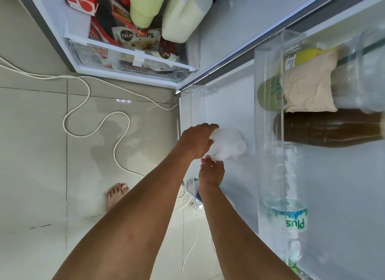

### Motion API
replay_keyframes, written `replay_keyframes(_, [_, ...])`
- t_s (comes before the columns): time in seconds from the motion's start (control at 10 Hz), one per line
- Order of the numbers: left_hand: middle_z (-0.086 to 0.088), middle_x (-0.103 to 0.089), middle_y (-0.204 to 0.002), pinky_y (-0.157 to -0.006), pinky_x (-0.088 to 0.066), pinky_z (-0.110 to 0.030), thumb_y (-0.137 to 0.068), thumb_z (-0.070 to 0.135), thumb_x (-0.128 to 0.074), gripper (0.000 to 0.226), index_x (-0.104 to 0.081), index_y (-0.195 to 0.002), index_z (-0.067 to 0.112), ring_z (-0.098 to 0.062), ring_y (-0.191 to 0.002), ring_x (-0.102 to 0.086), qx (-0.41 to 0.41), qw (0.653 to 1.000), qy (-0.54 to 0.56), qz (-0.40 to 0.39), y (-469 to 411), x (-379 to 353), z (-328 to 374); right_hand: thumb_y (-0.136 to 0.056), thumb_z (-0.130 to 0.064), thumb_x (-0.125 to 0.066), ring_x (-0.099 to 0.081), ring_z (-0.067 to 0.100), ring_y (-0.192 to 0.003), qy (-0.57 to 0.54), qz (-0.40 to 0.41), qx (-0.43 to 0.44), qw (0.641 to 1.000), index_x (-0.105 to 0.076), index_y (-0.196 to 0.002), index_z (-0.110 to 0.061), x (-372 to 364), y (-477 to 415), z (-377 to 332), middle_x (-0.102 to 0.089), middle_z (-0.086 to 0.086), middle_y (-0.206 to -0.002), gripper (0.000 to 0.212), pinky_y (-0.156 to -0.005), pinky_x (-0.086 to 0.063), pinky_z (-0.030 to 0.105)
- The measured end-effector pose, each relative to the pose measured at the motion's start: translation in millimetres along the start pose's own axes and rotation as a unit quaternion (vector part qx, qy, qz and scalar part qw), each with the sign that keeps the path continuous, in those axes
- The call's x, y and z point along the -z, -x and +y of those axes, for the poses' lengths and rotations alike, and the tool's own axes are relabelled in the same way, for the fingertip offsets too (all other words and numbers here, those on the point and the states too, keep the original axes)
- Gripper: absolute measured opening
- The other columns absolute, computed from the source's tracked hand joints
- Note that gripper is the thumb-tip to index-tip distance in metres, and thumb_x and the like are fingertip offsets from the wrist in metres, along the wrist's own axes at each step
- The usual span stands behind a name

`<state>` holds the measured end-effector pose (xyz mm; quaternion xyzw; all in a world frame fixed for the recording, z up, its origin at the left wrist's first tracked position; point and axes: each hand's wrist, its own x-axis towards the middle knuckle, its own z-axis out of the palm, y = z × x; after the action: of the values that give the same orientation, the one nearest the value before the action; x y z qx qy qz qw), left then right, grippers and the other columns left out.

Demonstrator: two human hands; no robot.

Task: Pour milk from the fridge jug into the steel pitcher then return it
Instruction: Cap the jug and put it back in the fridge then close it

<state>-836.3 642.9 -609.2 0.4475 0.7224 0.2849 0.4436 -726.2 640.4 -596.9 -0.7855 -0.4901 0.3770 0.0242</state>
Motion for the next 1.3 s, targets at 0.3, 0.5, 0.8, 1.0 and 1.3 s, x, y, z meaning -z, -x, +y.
replay_keyframes(0.3, [-0.005, -0.070, -0.108, -0.081, -0.047, -0.033, -0.100, 0.034, -0.050, 0.023, -0.064, -0.107, 0.017, -0.030, -0.101, -0.064, 0.102, 0.992, 0.028, 0.072, 47, 25, 6, -0.101, -0.010, -0.031, -0.057, 0.019, -0.111, 0.163, -0.114, -0.003, 0.980, -0.048, -0.132, -0.001, 29, 39, -21, -0.050, 0.015, -0.137, 0.036, -0.109, -0.036, 0.033])
replay_keyframes(0.5, [-0.010, -0.073, -0.091, -0.068, -0.041, -0.029, -0.098, 0.033, -0.052, 0.024, -0.067, -0.093, 0.015, -0.034, -0.090, -0.066, 0.148, 0.967, 0.066, 0.195, 89, 59, 36, -0.097, -0.021, -0.045, -0.052, 0.018, -0.056, -0.068, -0.120, 0.039, 0.990, -0.056, -0.072, -0.014, 50, 93, -44, -0.055, 0.002, -0.067, 0.028, -0.055, -0.047, 0.030])
replay_keyframes(0.8, [-0.011, -0.067, -0.079, -0.065, -0.039, -0.033, -0.099, 0.032, -0.049, 0.031, -0.059, -0.077, 0.013, -0.036, -0.081, -0.062, 0.121, 0.939, 0.067, 0.314, 153, 117, 98, -0.077, -0.038, -0.040, -0.048, 0.026, -0.065, -0.047, -0.155, 0.222, 0.961, -0.050, -0.047, -0.022, 102, 152, -89, -0.051, 0.000, -0.057, 0.035, -0.067, -0.042, 0.042])
replay_keyframes(1.0, [-0.015, -0.068, -0.082, -0.068, -0.046, -0.038, -0.098, 0.027, -0.049, 0.028, -0.063, -0.082, 0.008, -0.035, -0.079, -0.060, 0.071, 0.930, 0.072, 0.352, 191, 135, 151, -0.085, -0.036, -0.043, -0.049, 0.022, -0.062, -0.097, -0.152, 0.309, 0.934, -0.051, -0.054, -0.021, 155, 188, -110, -0.053, 0.001, -0.057, 0.035, -0.065, -0.041, 0.038])
replay_keyframes(1.3, [-0.008, -0.070, -0.077, -0.069, -0.053, -0.042, -0.100, 0.035, -0.045, 0.032, -0.065, -0.089, 0.012, -0.032, -0.074, -0.064, 0.006, 0.922, 0.025, 0.387, 242, 146, 232, -0.092, -0.027, -0.044, -0.052, 0.018, -0.066, -0.172, -0.148, 0.410, 0.883, -0.056, -0.064, -0.022, 239, 230, -130, -0.057, -0.004, -0.063, 0.031, -0.069, -0.043, 0.037])
